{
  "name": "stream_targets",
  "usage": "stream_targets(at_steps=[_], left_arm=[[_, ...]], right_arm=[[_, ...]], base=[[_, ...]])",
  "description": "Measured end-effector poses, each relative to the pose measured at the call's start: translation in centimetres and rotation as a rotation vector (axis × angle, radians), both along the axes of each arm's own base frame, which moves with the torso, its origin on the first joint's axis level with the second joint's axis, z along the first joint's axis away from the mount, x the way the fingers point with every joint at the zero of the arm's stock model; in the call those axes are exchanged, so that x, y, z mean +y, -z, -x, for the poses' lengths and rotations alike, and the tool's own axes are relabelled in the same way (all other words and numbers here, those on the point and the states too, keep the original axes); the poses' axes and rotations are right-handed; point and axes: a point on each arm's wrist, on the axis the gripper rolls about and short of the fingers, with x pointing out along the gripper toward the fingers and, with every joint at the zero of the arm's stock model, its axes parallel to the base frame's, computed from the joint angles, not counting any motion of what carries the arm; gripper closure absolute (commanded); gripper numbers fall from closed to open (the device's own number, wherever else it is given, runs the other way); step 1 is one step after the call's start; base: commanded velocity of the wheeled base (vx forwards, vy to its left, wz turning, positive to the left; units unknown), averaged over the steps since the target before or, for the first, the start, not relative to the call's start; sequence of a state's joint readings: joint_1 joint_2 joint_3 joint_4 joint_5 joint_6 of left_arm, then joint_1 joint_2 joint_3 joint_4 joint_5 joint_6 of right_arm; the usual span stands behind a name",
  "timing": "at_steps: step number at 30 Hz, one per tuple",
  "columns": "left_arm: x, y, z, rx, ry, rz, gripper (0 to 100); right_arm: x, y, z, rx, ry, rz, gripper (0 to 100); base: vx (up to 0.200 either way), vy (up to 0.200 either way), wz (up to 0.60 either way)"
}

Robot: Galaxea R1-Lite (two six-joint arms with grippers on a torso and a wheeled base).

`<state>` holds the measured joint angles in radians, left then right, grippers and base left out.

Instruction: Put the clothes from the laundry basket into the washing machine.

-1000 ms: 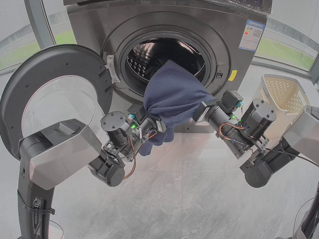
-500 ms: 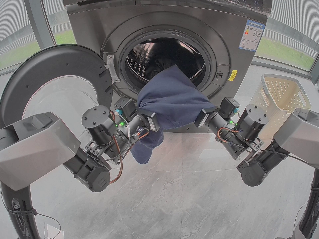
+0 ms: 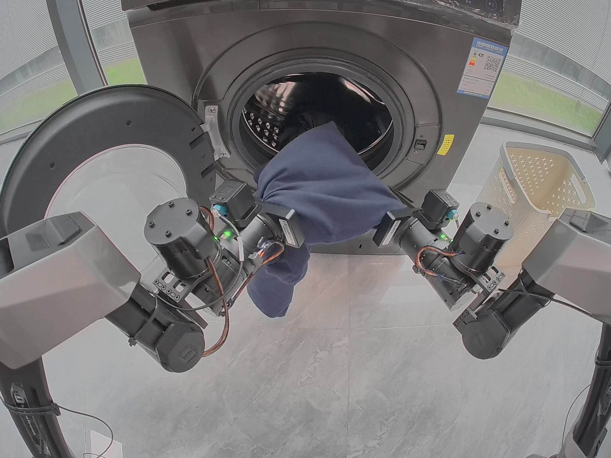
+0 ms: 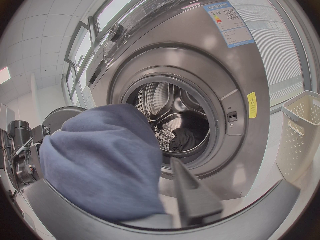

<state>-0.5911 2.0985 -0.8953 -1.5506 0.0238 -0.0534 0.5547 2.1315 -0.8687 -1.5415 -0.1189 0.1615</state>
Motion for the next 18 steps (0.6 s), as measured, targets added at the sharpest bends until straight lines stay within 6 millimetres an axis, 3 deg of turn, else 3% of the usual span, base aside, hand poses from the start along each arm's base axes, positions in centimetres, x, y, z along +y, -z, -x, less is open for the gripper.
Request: stream_targets(at_steps=[8, 18], left_arm=[[1.1, -1.0, 0.5, -0.003, -0.050, 0.023, 100], [4.1, 0.5, 6.9, 0.133, 0.046, -0.071, 100]], right_arm=[[-0.2, 0.8, 2.9, 0.056, -0.051, 0.062, 0], [-1.9, 1.5, 6.3, 0.116, -0.097, 0.142, 0]], base=[[0.000, 0.000, 0.00], [0.000, 0.000, 0.00]])
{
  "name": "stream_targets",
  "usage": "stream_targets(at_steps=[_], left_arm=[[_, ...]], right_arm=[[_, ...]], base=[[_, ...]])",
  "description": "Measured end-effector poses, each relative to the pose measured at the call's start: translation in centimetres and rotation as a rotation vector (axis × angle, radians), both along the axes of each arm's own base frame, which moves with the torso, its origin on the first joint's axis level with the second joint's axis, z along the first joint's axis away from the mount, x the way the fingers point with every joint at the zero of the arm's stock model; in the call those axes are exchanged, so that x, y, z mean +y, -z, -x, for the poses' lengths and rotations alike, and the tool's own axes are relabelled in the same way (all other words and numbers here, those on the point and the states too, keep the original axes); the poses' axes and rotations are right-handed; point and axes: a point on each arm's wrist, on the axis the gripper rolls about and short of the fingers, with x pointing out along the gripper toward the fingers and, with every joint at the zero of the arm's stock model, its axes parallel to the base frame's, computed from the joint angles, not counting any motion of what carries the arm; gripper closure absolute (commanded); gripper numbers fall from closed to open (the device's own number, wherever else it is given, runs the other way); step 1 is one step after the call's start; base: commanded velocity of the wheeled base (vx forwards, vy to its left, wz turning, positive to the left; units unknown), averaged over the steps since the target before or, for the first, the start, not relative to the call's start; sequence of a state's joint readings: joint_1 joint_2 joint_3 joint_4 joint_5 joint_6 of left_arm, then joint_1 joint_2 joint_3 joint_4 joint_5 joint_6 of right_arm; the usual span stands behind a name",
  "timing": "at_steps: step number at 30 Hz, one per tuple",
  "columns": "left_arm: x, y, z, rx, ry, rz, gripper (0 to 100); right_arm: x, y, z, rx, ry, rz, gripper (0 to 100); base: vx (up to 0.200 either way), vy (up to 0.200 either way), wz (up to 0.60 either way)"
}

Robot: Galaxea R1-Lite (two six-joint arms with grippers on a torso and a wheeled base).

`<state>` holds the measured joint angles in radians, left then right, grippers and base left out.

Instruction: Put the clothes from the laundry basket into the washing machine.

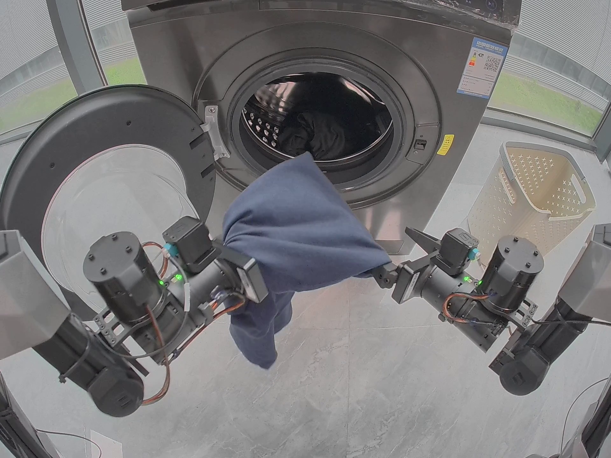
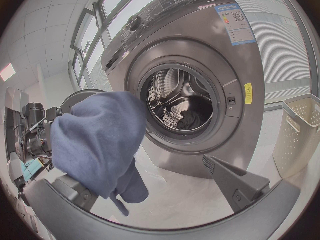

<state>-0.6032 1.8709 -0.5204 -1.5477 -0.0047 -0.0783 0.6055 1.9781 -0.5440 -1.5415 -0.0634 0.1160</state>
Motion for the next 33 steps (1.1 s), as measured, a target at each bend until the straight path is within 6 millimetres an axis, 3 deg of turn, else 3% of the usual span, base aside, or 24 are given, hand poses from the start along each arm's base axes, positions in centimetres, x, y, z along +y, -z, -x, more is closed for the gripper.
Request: stream_targets(at_steps=[5, 12, 24, 33], left_arm=[[1.4, -0.6, 2.5, 0.017, 0.045, 0.009, 100], [2.4, -1.3, 3.7, 0.004, 0.042, 0.029, 100], [2.4, -0.4, 3.1, 0.026, 0.018, -0.004, 100], [2.2, -0.1, 2.9, 0.004, 0.011, -0.052, 100]], right_arm=[[-1.8, 0.0, 0.3, 0.013, 0.026, 0.011, 0], [-4.0, -0.3, 0.1, 0.019, 0.102, 0.011, 0], [-3.4, -0.6, 1.6, 0.015, -0.007, 0.020, 0], [-4.0, -0.6, 1.4, 0.016, 0.014, 0.021, 0]], base=[[0.000, 0.000, 0.00], [0.000, 0.000, 0.00], [0.000, 0.000, 0.00], [0.000, 0.000, 0.00]])
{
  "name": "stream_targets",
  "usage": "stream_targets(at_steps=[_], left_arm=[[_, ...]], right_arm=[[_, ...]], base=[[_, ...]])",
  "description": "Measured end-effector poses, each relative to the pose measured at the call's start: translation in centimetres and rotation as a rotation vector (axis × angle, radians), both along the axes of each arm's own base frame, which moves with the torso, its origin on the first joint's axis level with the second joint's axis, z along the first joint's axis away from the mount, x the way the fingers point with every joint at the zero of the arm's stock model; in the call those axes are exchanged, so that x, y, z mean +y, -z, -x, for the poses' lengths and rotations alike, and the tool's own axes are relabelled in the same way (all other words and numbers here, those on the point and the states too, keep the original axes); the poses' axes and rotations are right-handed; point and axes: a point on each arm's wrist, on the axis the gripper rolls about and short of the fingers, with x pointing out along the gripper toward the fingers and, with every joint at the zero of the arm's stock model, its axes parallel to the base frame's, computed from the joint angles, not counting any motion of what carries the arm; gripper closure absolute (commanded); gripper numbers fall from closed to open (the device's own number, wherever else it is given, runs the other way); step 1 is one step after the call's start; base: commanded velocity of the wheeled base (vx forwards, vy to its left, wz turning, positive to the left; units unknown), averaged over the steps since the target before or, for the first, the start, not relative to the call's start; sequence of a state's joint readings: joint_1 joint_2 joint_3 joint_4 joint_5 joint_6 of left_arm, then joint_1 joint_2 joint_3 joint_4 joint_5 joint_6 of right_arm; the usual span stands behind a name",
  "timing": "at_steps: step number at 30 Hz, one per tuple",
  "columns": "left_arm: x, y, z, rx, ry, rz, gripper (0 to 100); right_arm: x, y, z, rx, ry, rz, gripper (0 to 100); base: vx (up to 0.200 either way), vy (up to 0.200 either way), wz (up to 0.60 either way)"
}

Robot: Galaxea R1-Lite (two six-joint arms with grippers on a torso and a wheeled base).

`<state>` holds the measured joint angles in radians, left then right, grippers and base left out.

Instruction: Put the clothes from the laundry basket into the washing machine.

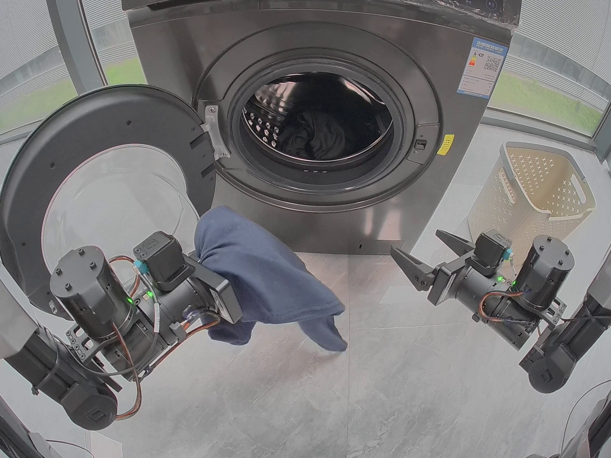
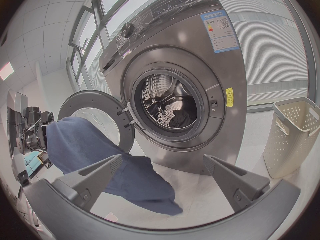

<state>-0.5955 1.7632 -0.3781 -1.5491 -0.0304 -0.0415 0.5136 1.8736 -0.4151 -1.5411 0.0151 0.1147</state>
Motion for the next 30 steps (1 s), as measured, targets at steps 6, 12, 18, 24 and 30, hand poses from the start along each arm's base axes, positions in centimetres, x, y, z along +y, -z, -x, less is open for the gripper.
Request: stream_targets(at_steps=[6, 12, 18, 24, 30], left_arm=[[-0.12, 0.04, 0.00, 0.001, 0.004, -0.001, 100], [-0.13, 0.09, -0.15, 0.005, 0.003, 0.003, 100], [-0.14, 0.44, -0.24, 0.015, 0.000, -0.005, 100], [-0.17, 0.59, -0.27, 0.020, 0.000, -0.007, 100], [-0.17, 0.70, -0.23, 0.024, 0.002, -0.010, 100]], right_arm=[[-0.70, 0.17, -0.55, 0.004, 0.031, 0.002, 0], [-0.95, 0.31, -0.81, 0.008, 0.045, 0.004, 0], [-0.96, 0.34, -0.84, 0.009, 0.047, 0.004, 0], [-1.01, 0.35, -0.85, 0.009, 0.076, 0.005, 0], [-0.92, 0.40, -0.75, 0.012, 0.105, 0.007, 0]], base=[[0.167, 0.000, 0.00], [0.200, 0.000, 0.00], [0.033, 0.000, 0.00], [0.000, 0.000, 0.00], [0.000, 0.000, 0.00]])
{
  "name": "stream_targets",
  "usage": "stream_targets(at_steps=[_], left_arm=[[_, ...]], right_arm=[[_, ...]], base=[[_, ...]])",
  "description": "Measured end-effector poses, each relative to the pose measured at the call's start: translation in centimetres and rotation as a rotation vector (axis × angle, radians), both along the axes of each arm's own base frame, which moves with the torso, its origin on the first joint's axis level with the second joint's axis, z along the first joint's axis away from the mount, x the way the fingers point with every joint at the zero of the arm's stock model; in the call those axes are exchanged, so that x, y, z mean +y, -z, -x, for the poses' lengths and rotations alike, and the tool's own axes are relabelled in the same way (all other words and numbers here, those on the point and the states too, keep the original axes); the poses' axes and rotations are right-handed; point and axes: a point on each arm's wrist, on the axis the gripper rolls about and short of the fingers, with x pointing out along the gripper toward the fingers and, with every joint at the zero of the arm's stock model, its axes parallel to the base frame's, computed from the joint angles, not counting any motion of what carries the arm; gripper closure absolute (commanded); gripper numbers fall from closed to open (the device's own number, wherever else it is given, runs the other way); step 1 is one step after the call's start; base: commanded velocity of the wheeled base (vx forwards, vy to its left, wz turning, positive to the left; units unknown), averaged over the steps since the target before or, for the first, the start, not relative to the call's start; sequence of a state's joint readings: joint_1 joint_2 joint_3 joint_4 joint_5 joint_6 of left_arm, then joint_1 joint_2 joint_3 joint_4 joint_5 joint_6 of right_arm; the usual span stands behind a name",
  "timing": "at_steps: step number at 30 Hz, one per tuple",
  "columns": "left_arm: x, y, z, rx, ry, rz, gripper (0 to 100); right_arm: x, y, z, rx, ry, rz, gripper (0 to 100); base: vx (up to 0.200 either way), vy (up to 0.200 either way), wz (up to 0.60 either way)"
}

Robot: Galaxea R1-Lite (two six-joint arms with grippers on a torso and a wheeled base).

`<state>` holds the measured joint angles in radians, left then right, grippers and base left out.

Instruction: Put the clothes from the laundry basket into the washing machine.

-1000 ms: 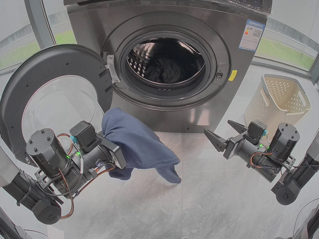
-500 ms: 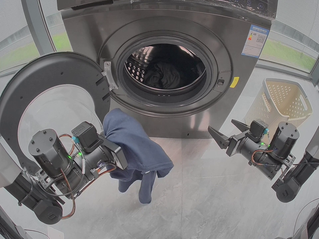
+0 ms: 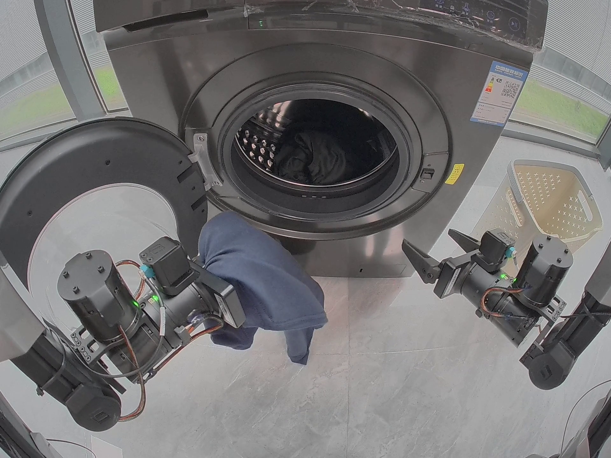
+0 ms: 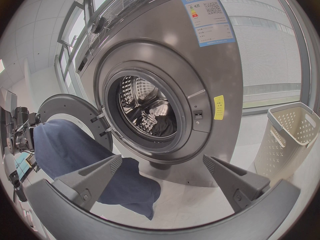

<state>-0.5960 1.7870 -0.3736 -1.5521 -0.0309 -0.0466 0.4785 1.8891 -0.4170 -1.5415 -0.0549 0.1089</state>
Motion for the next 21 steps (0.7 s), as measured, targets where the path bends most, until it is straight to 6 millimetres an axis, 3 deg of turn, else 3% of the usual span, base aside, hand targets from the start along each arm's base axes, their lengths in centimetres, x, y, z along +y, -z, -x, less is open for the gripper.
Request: stream_targets(at_steps=[6, 10, 21], left_arm=[[0.0, 0.0, 0.0, 0.001, 0.000, -0.001, 100], [0.0, 0.0, 0.0, 0.001, -0.001, 0.000, 100], [0.0, -0.1, 0.0, -0.003, -0.001, 0.004, 100]], right_arm=[[0.1, 0.0, 0.2, 0.003, -0.002, 0.002, 0], [0.3, 0.0, 0.4, 0.007, -0.015, -0.005, 0], [0.5, 0.1, 1.1, 0.010, 0.035, 0.007, 0]], base=[[0.000, 0.000, 0.00], [0.200, 0.000, 0.00], [0.000, 0.000, 0.00]])
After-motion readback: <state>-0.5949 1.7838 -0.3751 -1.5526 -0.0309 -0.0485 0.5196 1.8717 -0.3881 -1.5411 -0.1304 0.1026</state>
